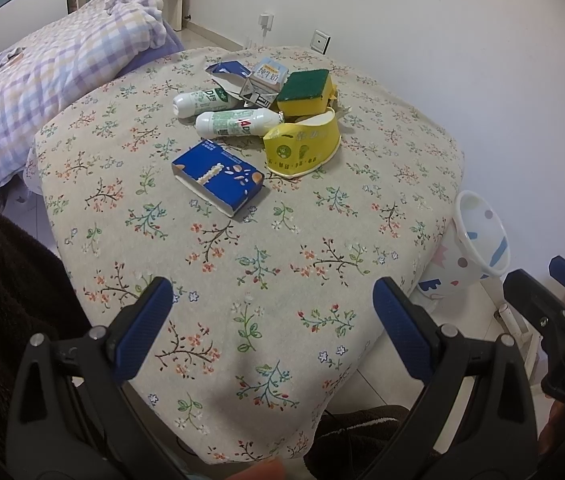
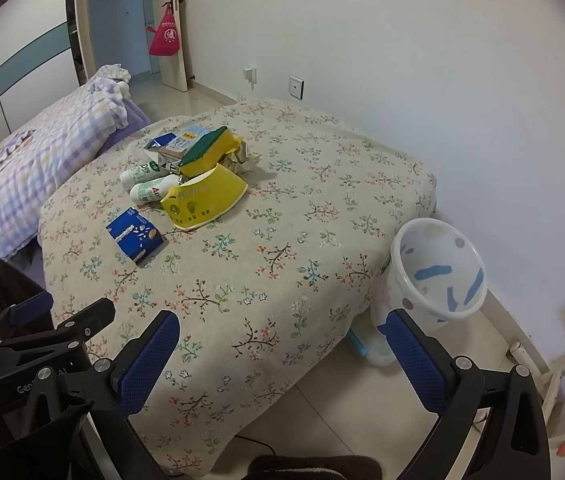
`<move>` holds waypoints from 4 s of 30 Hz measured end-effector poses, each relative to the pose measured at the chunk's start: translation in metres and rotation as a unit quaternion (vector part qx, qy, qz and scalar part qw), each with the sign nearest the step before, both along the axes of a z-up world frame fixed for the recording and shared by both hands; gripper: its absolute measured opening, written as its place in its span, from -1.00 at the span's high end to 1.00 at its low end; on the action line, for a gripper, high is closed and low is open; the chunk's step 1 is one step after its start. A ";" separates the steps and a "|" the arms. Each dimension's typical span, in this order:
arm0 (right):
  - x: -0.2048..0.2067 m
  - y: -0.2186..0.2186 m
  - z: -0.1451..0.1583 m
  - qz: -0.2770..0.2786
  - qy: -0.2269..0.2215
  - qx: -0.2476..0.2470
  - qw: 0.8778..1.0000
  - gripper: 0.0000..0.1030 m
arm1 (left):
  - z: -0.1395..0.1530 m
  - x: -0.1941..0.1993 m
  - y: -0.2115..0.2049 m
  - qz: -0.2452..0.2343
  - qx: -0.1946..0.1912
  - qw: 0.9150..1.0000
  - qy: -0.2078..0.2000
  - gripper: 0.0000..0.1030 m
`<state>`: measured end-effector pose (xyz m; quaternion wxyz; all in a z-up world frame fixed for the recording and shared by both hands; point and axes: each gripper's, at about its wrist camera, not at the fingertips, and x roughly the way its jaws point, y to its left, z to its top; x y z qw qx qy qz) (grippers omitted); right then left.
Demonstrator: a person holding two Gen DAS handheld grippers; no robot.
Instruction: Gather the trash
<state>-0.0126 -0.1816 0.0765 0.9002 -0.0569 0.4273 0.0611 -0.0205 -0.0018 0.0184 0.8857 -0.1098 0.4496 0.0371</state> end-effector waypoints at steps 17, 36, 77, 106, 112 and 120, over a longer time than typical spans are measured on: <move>0.037 0.004 0.002 -0.027 0.031 0.017 0.999 -1.00 | -0.001 0.034 0.030 0.032 0.012 0.999 0.019 -0.94; 0.135 0.068 0.017 0.005 0.020 0.001 1.000 -1.00 | -0.005 0.108 0.086 0.091 0.023 0.994 0.050 -0.94; 0.296 0.127 -0.081 -0.009 0.119 0.110 0.987 0.17 | -0.034 0.260 0.150 0.055 -0.020 0.994 0.094 -0.87; 0.276 0.062 -0.044 -0.060 0.079 0.176 0.979 0.21 | -0.063 0.323 0.166 -0.004 -0.164 0.985 0.054 0.73; 0.278 0.046 -0.057 -0.096 0.102 0.180 0.974 -0.22 | -0.049 0.317 0.164 -0.008 -0.151 0.988 0.038 0.86; 0.278 0.037 -0.061 -0.125 0.108 0.157 0.974 -0.35 | -0.034 0.308 0.167 -0.010 -0.125 0.992 0.024 0.92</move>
